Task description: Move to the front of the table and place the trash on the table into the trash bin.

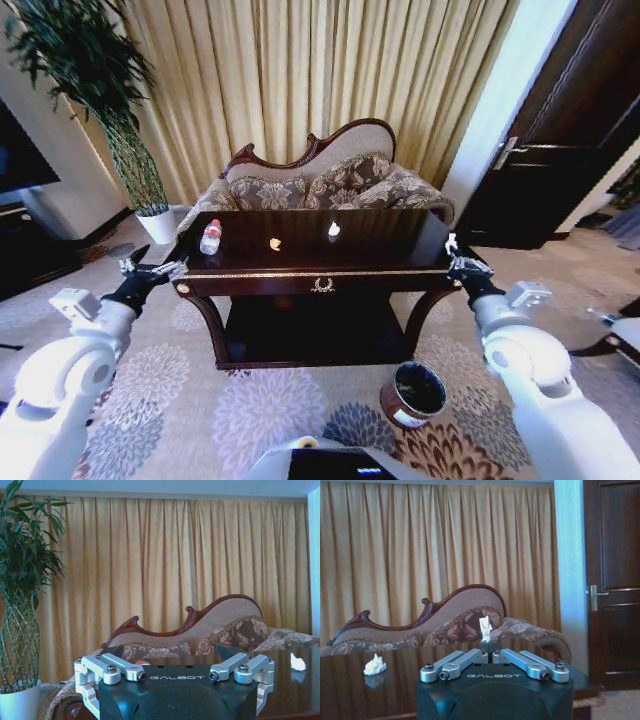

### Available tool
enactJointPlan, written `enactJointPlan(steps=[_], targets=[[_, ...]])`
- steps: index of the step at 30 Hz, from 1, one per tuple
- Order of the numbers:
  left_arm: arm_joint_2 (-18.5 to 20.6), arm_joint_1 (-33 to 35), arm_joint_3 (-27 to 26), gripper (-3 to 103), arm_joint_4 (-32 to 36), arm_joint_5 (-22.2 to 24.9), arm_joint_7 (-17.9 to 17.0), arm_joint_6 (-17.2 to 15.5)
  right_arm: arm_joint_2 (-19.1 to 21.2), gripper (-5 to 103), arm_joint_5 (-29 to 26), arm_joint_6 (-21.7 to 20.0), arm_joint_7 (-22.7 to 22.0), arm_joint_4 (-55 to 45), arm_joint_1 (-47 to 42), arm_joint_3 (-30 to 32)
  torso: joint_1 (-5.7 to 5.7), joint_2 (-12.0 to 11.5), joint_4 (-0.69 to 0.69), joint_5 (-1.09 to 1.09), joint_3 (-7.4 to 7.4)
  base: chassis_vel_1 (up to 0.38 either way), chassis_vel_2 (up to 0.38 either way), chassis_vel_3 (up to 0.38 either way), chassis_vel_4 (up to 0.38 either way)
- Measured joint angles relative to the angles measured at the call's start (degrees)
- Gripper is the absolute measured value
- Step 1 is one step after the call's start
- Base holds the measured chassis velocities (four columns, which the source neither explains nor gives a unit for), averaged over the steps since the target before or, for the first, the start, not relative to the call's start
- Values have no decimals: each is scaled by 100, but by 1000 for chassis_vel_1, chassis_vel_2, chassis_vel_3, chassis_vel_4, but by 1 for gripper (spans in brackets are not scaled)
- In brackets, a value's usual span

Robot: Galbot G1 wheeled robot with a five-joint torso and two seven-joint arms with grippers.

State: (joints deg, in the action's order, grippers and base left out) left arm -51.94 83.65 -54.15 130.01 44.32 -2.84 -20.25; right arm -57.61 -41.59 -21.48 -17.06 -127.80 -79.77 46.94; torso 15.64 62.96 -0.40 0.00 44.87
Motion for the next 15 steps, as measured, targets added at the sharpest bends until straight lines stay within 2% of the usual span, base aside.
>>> enactJointPlan(steps=[5,9,11,13,15], targets=[[7,-30,-44,100,-22,13,-7,0,-59,0,116,-61,55,200,-5,-84,-1,1,1,-1,0,132,-107,-123,111],[-7,-98,-98,100,-72,55,-52,-9,-267,0,252,-97,159,541,-76,-164,-1,1,0,1,-1,39,-40,-59,57],[-26,-95,-102,100,-73,58,-58,-11,-332,0,275,-175,229,671,-130,-159,-1,1,1,1,-1,0,0,0,0],[-77,-83,-66,100,-67,45,-62,-12,-515,0,561,-432,511,1110,-273,-89,2,-2,1,-1,1,0,0,0,0],[-99,-85,-48,100,-51,41,-66,-12,-610,0,690,-569,593,1329,-338,-66,3,-3,0,0,2,0,0,0,0]])
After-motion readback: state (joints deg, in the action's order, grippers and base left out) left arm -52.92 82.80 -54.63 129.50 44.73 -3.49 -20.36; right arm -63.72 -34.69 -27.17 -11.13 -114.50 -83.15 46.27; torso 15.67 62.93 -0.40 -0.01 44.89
